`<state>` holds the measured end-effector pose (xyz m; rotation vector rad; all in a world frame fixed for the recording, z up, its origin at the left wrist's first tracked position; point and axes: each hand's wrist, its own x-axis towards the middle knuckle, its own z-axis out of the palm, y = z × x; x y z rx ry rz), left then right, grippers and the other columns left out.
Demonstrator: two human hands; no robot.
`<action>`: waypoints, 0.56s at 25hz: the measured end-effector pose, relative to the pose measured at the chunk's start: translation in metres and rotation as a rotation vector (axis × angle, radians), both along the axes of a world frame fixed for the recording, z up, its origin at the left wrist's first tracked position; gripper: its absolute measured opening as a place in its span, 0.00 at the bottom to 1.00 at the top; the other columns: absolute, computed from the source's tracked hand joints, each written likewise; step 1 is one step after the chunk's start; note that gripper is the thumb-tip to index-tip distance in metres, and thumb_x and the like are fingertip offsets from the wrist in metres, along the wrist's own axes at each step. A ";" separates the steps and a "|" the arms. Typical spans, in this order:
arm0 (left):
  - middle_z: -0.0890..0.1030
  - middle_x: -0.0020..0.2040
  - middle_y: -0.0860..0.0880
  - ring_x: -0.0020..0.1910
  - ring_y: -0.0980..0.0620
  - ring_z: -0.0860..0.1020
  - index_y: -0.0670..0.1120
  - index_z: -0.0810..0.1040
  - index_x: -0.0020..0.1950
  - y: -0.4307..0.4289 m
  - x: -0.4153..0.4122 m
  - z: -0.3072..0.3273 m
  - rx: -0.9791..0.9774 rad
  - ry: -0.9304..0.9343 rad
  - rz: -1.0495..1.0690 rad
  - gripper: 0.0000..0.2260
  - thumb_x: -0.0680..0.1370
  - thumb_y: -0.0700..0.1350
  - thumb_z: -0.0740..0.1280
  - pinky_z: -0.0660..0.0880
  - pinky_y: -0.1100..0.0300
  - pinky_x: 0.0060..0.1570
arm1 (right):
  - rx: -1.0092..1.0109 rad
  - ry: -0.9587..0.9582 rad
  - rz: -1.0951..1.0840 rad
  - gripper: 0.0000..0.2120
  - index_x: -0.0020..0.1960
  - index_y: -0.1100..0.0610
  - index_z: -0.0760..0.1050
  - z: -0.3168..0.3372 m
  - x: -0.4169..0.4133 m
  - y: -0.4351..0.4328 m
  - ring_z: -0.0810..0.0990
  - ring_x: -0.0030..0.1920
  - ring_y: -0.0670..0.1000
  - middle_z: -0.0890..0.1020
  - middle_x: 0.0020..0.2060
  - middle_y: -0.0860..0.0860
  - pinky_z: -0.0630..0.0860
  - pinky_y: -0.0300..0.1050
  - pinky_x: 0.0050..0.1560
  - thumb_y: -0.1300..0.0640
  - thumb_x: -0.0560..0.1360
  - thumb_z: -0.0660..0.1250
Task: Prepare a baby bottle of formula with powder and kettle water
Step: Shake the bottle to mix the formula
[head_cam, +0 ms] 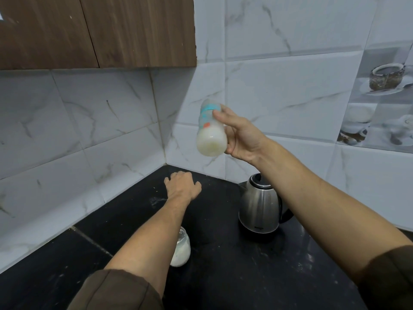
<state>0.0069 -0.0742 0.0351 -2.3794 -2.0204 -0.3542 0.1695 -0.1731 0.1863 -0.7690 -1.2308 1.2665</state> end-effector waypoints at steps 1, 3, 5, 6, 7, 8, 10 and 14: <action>0.80 0.65 0.44 0.67 0.43 0.75 0.46 0.81 0.67 0.000 -0.001 0.001 0.004 0.000 -0.001 0.20 0.81 0.57 0.64 0.68 0.41 0.71 | 0.003 0.037 -0.035 0.14 0.61 0.47 0.78 0.001 0.002 0.001 0.81 0.40 0.53 0.86 0.47 0.51 0.73 0.40 0.29 0.46 0.77 0.73; 0.80 0.65 0.44 0.67 0.42 0.75 0.46 0.81 0.67 0.001 -0.003 0.001 0.010 -0.005 0.000 0.21 0.80 0.56 0.64 0.67 0.41 0.72 | -0.115 0.236 -0.214 0.17 0.62 0.53 0.76 0.004 0.008 0.008 0.86 0.38 0.57 0.86 0.53 0.58 0.74 0.37 0.22 0.47 0.78 0.73; 0.80 0.66 0.44 0.68 0.43 0.74 0.46 0.80 0.67 0.000 -0.003 0.001 0.008 -0.008 0.000 0.21 0.81 0.56 0.63 0.67 0.41 0.72 | -0.208 0.360 -0.291 0.19 0.66 0.55 0.74 0.004 0.011 0.011 0.88 0.38 0.61 0.83 0.59 0.62 0.72 0.36 0.19 0.48 0.80 0.73; 0.80 0.66 0.44 0.68 0.43 0.74 0.46 0.80 0.67 0.000 -0.002 0.001 0.007 -0.005 -0.003 0.21 0.81 0.56 0.63 0.67 0.41 0.72 | -0.204 0.305 -0.273 0.19 0.68 0.55 0.73 0.003 0.010 0.008 0.88 0.36 0.59 0.83 0.58 0.61 0.70 0.36 0.18 0.49 0.81 0.72; 0.80 0.65 0.44 0.67 0.43 0.75 0.46 0.80 0.67 0.000 -0.001 0.001 0.008 -0.004 -0.005 0.21 0.81 0.57 0.64 0.67 0.42 0.72 | -0.157 0.188 -0.238 0.20 0.69 0.53 0.72 0.001 0.008 0.004 0.87 0.34 0.56 0.83 0.55 0.58 0.68 0.35 0.17 0.49 0.81 0.71; 0.80 0.65 0.45 0.67 0.43 0.75 0.46 0.81 0.67 0.000 0.000 0.000 0.012 -0.004 -0.009 0.20 0.81 0.57 0.64 0.67 0.42 0.72 | -0.080 0.074 -0.180 0.21 0.71 0.50 0.71 -0.002 0.005 -0.001 0.84 0.31 0.53 0.84 0.52 0.56 0.67 0.36 0.17 0.50 0.81 0.71; 0.80 0.65 0.45 0.67 0.43 0.75 0.46 0.81 0.66 0.001 0.001 0.000 0.017 -0.008 -0.011 0.20 0.80 0.57 0.64 0.67 0.42 0.71 | 0.066 -0.029 -0.128 0.29 0.77 0.44 0.67 -0.006 0.004 -0.007 0.81 0.31 0.52 0.84 0.51 0.56 0.70 0.38 0.19 0.51 0.79 0.74; 0.80 0.65 0.45 0.68 0.43 0.74 0.46 0.81 0.67 0.002 0.000 -0.002 0.018 -0.005 -0.004 0.21 0.80 0.57 0.64 0.67 0.42 0.72 | 0.108 0.296 -0.509 0.38 0.80 0.42 0.60 0.010 0.012 0.003 0.88 0.39 0.59 0.82 0.64 0.59 0.68 0.40 0.20 0.49 0.77 0.77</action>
